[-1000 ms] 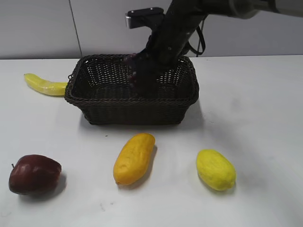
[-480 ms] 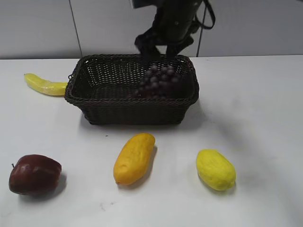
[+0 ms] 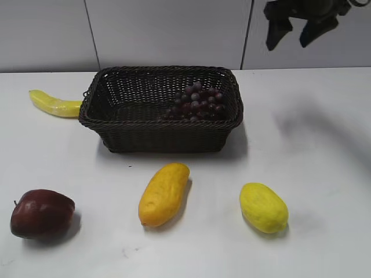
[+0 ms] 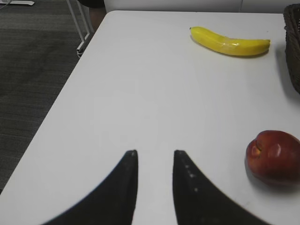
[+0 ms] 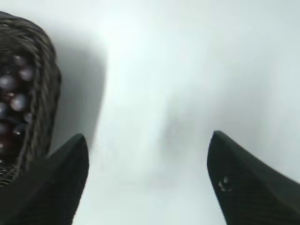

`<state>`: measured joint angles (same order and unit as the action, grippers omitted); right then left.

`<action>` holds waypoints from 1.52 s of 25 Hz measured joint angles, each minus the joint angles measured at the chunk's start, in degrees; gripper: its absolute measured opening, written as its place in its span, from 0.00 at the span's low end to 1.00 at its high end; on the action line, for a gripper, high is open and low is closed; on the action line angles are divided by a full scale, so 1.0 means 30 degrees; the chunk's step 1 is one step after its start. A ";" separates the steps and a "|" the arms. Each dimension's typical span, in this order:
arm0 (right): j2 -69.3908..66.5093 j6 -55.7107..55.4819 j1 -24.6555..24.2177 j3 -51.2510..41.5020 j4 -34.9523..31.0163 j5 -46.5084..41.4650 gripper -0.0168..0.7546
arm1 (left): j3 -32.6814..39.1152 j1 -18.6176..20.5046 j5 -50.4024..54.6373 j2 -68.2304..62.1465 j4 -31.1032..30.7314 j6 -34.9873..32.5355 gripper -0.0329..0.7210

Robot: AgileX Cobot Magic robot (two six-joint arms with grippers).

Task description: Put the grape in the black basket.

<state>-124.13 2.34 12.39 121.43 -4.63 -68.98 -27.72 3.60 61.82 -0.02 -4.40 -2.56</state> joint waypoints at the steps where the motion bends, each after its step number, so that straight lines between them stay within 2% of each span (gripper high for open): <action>1: 0.0173 -0.0026 -0.0407 -0.0387 0.0006 -0.0022 0.79 | 0.0000 0.0000 0.0000 0.0000 0.0000 0.0000 0.35; 8: 0.2040 -0.0026 -0.2160 -0.4131 0.0410 -0.0064 0.79 | 0.0000 0.0000 0.0000 0.0000 0.0000 0.0000 0.35; 17: 0.7867 -0.0012 -0.2225 -1.2980 0.0548 0.0013 0.79 | 0.0000 0.0000 0.0000 0.0000 0.0000 0.0000 0.35; 25: 1.3537 0.0010 -0.2225 -2.0714 0.0392 0.2239 0.79 | 0.0000 0.0000 0.0000 0.0000 0.0000 0.0000 0.35; 32: 1.8319 0.0010 -0.2225 -2.6103 0.0312 0.3191 0.79 | 0.0000 0.0000 0.0000 0.0000 0.0000 0.0000 0.35; 38: 2.2367 0.0027 -0.2225 -2.9294 0.0252 0.3250 0.79 | 0.0000 0.0000 0.0000 0.0000 0.0000 0.0000 0.35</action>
<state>-57.03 2.42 5.72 33.55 -3.87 -59.22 -27.72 3.60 61.82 -0.02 -4.40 -2.56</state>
